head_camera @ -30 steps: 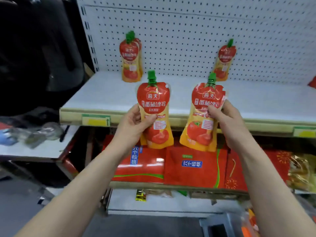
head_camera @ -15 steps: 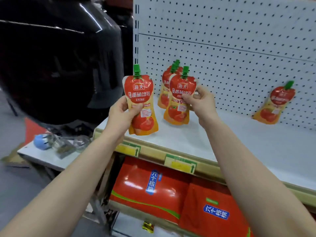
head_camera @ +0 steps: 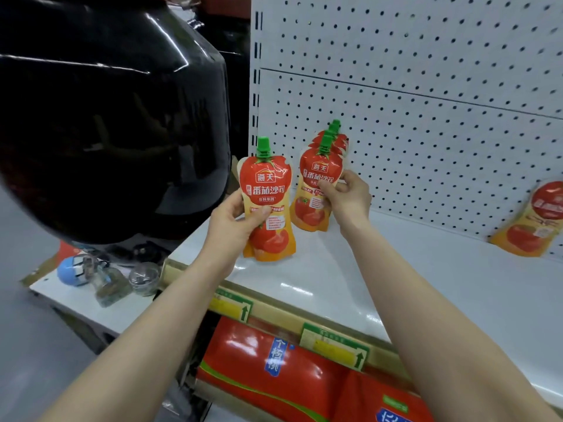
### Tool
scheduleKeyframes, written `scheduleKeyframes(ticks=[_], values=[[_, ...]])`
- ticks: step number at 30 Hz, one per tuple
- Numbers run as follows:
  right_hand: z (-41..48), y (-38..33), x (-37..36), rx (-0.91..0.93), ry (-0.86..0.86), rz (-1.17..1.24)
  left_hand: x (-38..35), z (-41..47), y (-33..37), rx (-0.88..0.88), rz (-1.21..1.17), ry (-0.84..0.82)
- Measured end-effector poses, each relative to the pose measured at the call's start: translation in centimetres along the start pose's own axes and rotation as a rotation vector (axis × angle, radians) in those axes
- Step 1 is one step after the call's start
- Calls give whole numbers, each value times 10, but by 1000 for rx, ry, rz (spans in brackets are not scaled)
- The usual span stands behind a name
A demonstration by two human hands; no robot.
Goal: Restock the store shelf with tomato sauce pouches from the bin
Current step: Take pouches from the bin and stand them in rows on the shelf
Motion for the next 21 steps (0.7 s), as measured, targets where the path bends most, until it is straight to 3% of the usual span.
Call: scheduleKeyframes(ticks=[12, 16, 21], values=[[-4, -3, -1, 53, -27, -14, -19, 6, -10, 22, -3, -90], [-21, -35, 26, 214, 130, -142, -24, 8, -15, 48, 18, -110], [-43, -55, 12, 160, -360, 80, -39, 7, -17, 61, 60, -160]])
Point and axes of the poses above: each hand's wrist, its own z-axis towards the middle knuckle, its own x-axis out of the back of the hand, y = z × x, the point moved 5 cm from there along z, towards the middle knuckle, and after that the axes turned 13 degrees about x, right-handed, at the moved point
